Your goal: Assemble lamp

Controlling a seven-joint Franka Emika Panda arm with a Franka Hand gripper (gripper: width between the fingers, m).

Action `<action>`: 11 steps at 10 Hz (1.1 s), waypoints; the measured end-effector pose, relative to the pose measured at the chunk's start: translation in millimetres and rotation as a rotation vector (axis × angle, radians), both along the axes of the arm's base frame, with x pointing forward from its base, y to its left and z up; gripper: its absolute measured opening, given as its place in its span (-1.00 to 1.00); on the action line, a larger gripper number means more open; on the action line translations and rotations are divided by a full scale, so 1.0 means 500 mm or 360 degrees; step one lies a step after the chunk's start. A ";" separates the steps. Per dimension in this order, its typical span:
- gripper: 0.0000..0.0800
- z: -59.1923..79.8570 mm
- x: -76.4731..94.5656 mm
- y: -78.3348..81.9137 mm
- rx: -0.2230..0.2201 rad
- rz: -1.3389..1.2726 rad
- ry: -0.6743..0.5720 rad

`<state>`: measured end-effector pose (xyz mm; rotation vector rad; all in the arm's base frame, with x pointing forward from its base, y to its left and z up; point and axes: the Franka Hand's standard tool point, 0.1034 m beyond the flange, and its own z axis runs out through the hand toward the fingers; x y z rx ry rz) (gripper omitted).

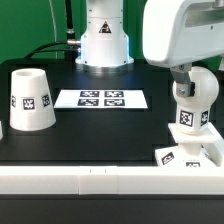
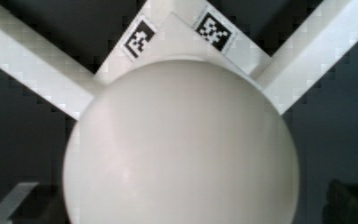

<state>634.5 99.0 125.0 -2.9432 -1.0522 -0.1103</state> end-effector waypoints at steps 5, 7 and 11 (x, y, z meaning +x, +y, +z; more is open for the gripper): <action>0.75 -0.006 -0.002 -0.007 -0.0096 0.0676 -0.0029; 0.75 -0.006 -0.001 -0.009 -0.0139 0.0924 -0.0031; 0.75 -0.007 0.005 -0.016 -0.0253 0.1455 -0.0023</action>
Offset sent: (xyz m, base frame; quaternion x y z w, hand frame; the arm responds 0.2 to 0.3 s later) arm -0.0053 0.0017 -0.0037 -0.0416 -0.0092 -0.2316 0.9719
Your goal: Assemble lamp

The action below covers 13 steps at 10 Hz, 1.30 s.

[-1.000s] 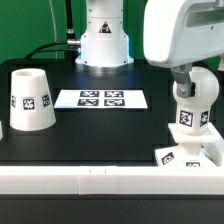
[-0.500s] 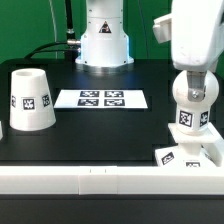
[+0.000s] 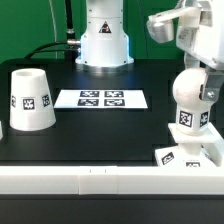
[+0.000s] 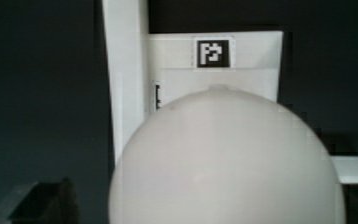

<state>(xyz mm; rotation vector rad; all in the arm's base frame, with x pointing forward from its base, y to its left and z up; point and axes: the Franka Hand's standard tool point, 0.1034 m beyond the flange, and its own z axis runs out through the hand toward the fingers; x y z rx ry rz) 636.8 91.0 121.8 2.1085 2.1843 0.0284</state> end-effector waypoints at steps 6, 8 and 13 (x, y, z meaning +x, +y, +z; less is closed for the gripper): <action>0.44 -0.003 -0.002 -0.009 -0.0020 0.0175 0.0016; 0.44 -0.003 -0.002 -0.010 -0.0018 0.0155 0.0015; 0.44 -0.005 -0.006 -0.017 0.0090 -0.0493 0.0014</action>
Offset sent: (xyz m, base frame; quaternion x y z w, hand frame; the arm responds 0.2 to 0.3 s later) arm 0.0000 0.0000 0.0000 0.0000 0.0000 0.0000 1.0000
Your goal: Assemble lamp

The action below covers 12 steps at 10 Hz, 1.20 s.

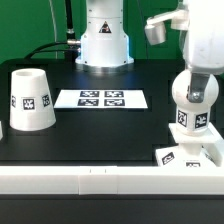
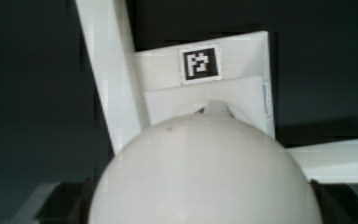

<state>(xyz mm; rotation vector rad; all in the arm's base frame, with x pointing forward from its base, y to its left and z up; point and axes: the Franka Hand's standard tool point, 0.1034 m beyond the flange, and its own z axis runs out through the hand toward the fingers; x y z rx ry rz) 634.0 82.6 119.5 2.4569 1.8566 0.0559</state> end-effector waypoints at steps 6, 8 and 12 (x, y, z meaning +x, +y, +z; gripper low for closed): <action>0.44 0.001 0.002 0.005 0.0103 -0.0875 -0.0025; 0.44 0.000 -0.001 0.000 0.0123 -0.1200 0.0006; 0.45 0.002 0.001 0.000 0.0140 -0.1607 -0.0009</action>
Offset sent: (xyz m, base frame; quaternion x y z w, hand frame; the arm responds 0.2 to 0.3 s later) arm -0.0053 0.0065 -0.0067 0.0241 0.0144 0.2551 0.9665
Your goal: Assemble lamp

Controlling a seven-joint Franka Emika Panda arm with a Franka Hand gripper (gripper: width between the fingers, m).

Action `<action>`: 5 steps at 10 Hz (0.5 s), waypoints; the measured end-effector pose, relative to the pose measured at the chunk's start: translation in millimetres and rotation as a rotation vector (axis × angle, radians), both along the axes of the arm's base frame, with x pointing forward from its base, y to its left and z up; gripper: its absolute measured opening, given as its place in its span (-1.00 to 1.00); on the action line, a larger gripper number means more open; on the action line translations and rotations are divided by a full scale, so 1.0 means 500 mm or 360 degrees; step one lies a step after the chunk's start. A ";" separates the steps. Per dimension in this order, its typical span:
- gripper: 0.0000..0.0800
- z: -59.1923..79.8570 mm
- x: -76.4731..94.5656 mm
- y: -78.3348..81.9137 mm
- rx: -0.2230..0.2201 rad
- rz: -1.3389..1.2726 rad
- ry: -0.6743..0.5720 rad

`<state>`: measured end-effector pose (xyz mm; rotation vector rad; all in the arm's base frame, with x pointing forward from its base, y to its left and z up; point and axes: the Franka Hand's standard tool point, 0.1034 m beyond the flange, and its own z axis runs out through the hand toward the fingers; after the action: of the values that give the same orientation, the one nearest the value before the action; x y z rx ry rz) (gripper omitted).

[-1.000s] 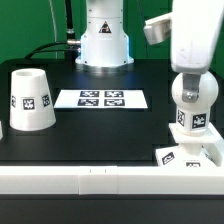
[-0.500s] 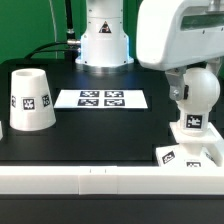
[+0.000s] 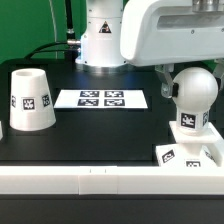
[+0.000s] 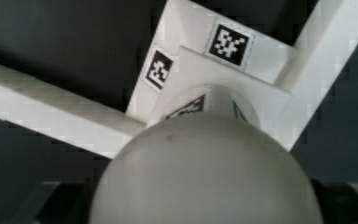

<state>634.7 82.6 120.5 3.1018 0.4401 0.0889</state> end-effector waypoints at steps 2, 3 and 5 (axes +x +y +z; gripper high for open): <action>0.45 0.001 0.001 -0.002 0.0011 -0.0204 -0.0001; 0.45 0.001 0.001 -0.002 0.0014 -0.0257 -0.0002; 0.45 0.002 0.001 -0.004 0.0022 -0.0417 -0.0003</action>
Offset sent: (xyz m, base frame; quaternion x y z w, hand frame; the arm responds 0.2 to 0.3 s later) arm 0.0000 0.0000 0.0000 0.0000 0.0000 0.1938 0.9810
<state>635.4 80.7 121.7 3.1389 0.0305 0.0929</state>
